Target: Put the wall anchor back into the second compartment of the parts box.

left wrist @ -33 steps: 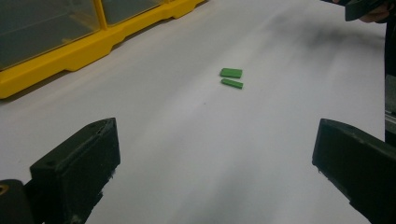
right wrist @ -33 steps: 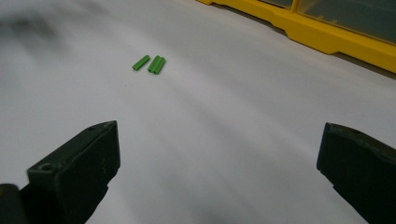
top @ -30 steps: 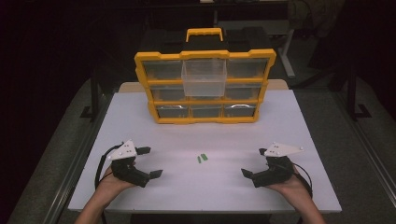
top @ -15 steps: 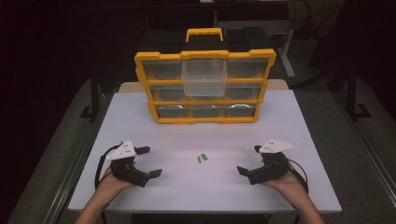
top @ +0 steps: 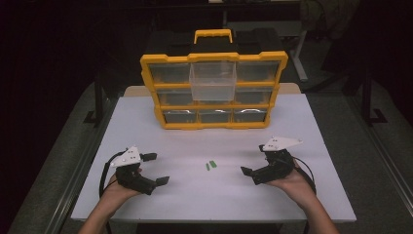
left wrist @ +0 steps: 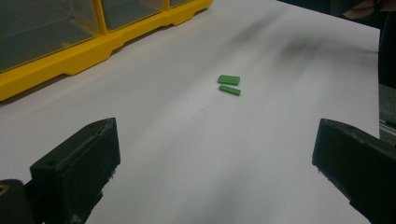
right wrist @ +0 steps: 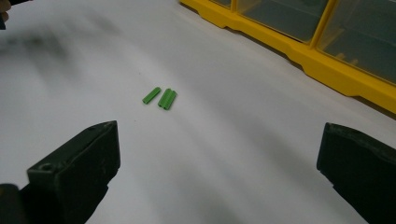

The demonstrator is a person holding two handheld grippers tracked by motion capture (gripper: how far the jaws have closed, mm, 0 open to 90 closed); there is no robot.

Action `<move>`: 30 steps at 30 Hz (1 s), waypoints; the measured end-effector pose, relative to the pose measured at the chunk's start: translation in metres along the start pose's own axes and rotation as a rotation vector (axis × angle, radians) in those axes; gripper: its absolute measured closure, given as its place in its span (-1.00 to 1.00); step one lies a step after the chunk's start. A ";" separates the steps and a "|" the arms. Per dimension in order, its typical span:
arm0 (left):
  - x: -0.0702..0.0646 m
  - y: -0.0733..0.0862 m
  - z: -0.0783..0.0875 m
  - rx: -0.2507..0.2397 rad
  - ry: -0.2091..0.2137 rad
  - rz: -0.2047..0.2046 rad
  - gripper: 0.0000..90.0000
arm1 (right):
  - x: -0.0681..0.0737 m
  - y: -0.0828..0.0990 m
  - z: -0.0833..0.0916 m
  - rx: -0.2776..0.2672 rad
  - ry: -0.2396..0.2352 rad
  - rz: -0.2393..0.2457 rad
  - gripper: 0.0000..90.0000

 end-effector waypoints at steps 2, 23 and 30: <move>0.000 0.000 0.000 -0.003 -0.001 0.004 -0.98 | 0.001 -0.002 -0.002 0.004 -0.004 -0.002 -1.00; -0.002 -0.001 0.000 -0.005 0.010 0.002 -0.98 | 0.006 -0.029 -0.033 0.066 -0.042 0.020 -1.00; -0.003 -0.001 -0.001 -0.008 0.014 0.001 -0.98 | 0.008 -0.038 -0.045 0.094 -0.051 0.008 -1.00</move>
Point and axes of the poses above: each handheld gripper's, and its own axes: z roughly backward along the jaws, y roughly out of its underside, x roughly to its left, the point moved 3 cm from there along -z, roughly forward along the jaws, and after that the axes turned 10 degrees about -z, right-handed, at the moved point
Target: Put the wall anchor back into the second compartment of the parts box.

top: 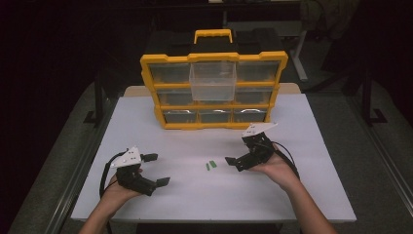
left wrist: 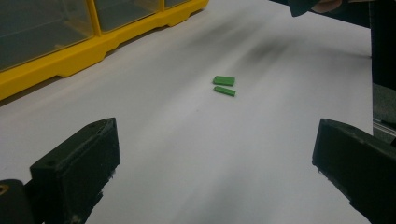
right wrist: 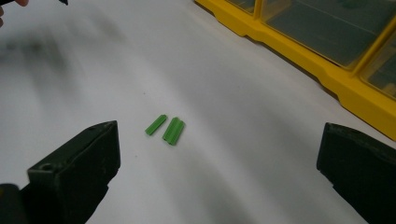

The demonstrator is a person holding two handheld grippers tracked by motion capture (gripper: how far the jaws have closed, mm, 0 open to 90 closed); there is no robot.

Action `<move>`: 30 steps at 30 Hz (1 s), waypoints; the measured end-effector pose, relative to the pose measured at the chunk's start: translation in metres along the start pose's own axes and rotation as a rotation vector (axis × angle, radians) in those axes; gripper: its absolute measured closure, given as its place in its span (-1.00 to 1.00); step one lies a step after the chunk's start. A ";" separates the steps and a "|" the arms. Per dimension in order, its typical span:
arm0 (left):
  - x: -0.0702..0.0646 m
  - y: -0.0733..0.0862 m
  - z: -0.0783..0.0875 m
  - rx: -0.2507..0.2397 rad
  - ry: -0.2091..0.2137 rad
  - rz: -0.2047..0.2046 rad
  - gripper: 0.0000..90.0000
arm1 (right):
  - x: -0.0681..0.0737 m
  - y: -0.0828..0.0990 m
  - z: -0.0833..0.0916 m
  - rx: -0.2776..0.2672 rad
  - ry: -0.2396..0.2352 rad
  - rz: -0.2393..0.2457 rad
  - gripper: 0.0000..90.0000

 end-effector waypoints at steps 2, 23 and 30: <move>0.000 0.000 0.000 0.000 0.000 0.000 -0.98 | 0.001 -0.003 -0.003 0.003 -0.003 0.005 -1.00; 0.000 0.000 0.000 -0.010 0.001 0.000 -0.98 | 0.005 -0.025 -0.029 0.023 -0.016 -0.006 -1.00; 0.001 0.001 0.000 -0.008 -0.002 0.002 -0.98 | 0.008 -0.024 -0.037 0.058 -0.018 0.018 -0.90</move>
Point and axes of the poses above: each handheld gripper's, and its own axes: z roughly backward along the jaws, y roughly out of its underside, x roughly to its left, the point moved 3 cm from there along -z, roughly forward along the jaws, and after that the axes turned 10 degrees about -z, right-handed, at the moved point
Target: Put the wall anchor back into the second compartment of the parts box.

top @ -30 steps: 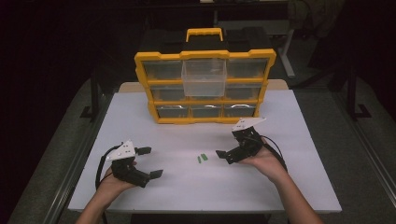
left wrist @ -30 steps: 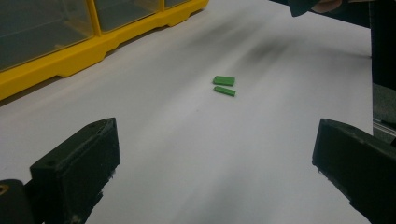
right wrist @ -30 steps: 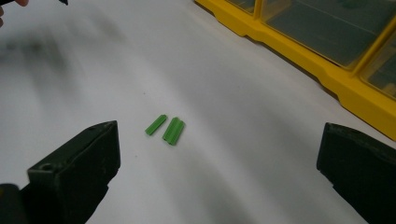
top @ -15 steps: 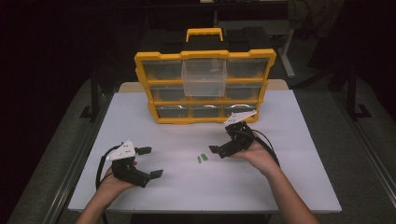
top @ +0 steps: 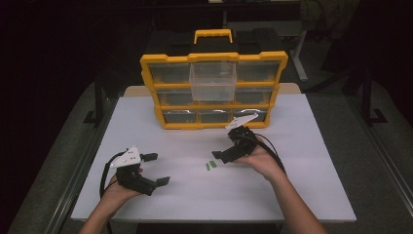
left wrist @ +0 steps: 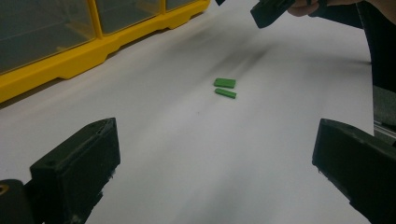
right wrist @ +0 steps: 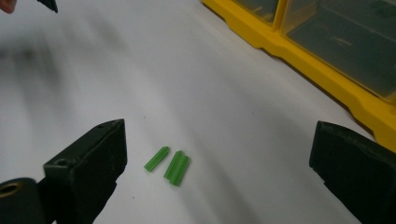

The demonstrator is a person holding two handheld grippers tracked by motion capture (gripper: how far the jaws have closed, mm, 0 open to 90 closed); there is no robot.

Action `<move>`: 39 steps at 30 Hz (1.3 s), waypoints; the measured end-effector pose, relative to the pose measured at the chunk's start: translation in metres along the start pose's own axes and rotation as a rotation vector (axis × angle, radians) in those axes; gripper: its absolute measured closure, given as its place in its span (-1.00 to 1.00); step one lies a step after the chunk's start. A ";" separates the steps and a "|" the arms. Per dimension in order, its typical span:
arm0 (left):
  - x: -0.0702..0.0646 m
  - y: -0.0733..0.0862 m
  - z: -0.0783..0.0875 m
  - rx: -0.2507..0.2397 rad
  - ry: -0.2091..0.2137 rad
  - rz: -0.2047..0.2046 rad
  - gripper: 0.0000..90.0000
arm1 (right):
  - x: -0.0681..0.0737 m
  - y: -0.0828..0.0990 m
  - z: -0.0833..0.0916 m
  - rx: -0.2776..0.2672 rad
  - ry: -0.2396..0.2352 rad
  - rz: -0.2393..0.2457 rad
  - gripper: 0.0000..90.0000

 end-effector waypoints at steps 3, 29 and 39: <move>0.000 0.000 0.000 -0.002 -0.002 -0.003 -0.98 | 0.002 0.001 -0.003 0.031 -0.003 -0.014 -0.82; 0.003 0.006 -0.003 -0.002 -0.015 0.000 -0.98 | 0.006 0.012 -0.037 0.173 -0.004 0.014 0.14; 0.003 0.006 -0.004 0.003 -0.016 -0.004 -0.98 | 0.006 0.016 -0.043 0.218 -0.031 0.004 0.54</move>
Point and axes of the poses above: each handheld gripper's, and its own axes: z roughly backward along the jaws, y roughly out of its underside, x roughly to its left, the point moved 3 cm from there along -z, roughly forward along the jaws, and after that the axes turned 10 degrees about -z, right-handed, at the moved point
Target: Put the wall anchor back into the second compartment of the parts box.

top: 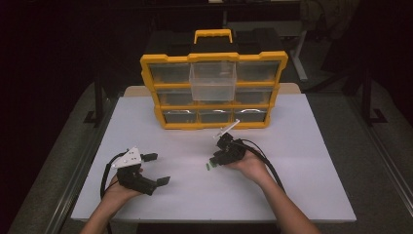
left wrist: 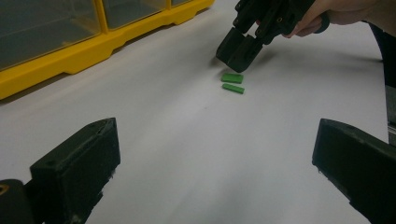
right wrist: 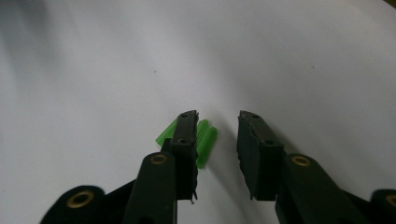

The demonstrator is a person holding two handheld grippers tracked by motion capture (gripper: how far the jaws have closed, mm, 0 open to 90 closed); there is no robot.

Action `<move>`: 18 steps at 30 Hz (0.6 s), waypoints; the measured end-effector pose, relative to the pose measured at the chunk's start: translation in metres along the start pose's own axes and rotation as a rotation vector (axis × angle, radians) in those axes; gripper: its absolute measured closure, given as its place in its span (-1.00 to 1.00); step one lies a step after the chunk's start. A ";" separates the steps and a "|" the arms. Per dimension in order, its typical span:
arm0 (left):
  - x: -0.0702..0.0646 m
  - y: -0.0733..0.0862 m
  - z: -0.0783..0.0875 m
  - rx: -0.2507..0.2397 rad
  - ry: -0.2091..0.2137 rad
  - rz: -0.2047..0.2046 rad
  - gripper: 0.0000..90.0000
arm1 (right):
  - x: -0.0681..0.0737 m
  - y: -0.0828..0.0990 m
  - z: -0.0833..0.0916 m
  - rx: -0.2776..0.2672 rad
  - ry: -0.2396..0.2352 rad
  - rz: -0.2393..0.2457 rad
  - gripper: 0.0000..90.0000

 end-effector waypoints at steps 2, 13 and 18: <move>0.000 0.000 0.000 0.001 0.000 0.000 -0.98 | 0.000 0.000 -0.001 0.008 0.000 0.004 0.56; 0.000 0.000 0.000 0.000 -0.001 -0.002 -0.98 | 0.002 0.002 -0.004 0.025 -0.008 0.004 0.69; 0.000 0.000 0.000 0.000 0.000 -0.003 -0.98 | 0.002 0.002 -0.005 0.033 -0.006 0.005 0.72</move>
Point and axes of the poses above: each handheld gripper's, and its own axes: z roughly backward along the jaws, y roughly out of its underside, x roughly to its left, the point moved 3 cm from there along -z, roughly forward along the jaws, and after that the axes turned 10 degrees about -z, right-handed, at the moved point
